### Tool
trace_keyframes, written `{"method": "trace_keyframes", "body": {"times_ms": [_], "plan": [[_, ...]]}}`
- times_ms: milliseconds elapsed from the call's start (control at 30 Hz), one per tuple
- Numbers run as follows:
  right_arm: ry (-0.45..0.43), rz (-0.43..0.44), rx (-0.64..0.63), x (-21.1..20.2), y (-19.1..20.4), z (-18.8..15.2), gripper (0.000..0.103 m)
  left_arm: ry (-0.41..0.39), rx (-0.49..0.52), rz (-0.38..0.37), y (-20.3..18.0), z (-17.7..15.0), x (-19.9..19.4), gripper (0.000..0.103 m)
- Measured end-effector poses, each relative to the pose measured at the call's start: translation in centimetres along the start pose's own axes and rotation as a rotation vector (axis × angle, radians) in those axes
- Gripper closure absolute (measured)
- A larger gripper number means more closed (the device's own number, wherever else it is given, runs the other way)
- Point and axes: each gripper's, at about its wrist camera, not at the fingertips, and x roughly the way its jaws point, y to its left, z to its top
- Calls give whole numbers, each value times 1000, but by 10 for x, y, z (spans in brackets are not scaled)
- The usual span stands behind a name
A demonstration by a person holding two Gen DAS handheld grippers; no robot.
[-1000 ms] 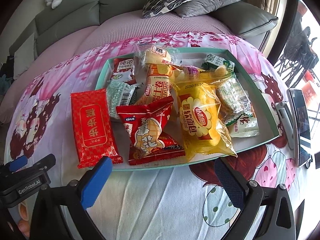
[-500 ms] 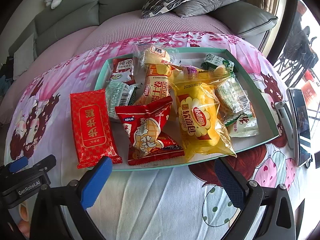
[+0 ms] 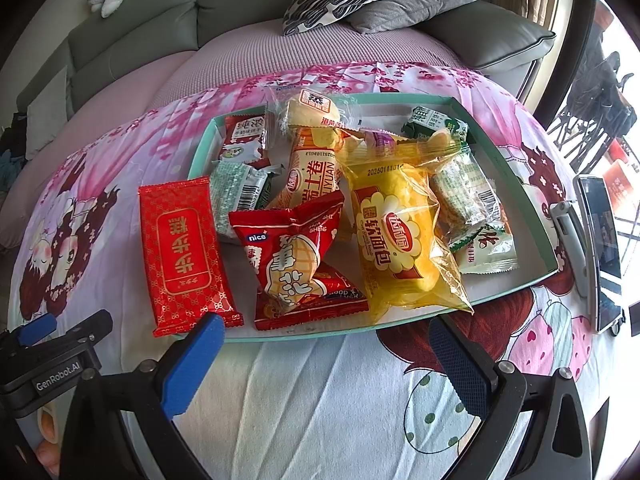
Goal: Organize snacks
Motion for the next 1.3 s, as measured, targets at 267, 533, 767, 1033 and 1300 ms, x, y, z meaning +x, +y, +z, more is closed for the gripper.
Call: {"method": "trace_keyframes", "body": {"times_ms": [267,533,767,1033,1300], "plan": [[0,0,0,0,0,0,0,0,1,-1,0,0,0,10],[1,1,-1,0,0,0,0,0,-1,0,-1,-1,0,10],[1,0,0,0,-1,0,0,1,0,-1,0,-1,1,10],[1,1,0,0,-1,0,0,1,-3,-2,0,-1,1,10],[1,-1,8,0,-2,1,0,1,-11,-4,3,0,1,10]]}}
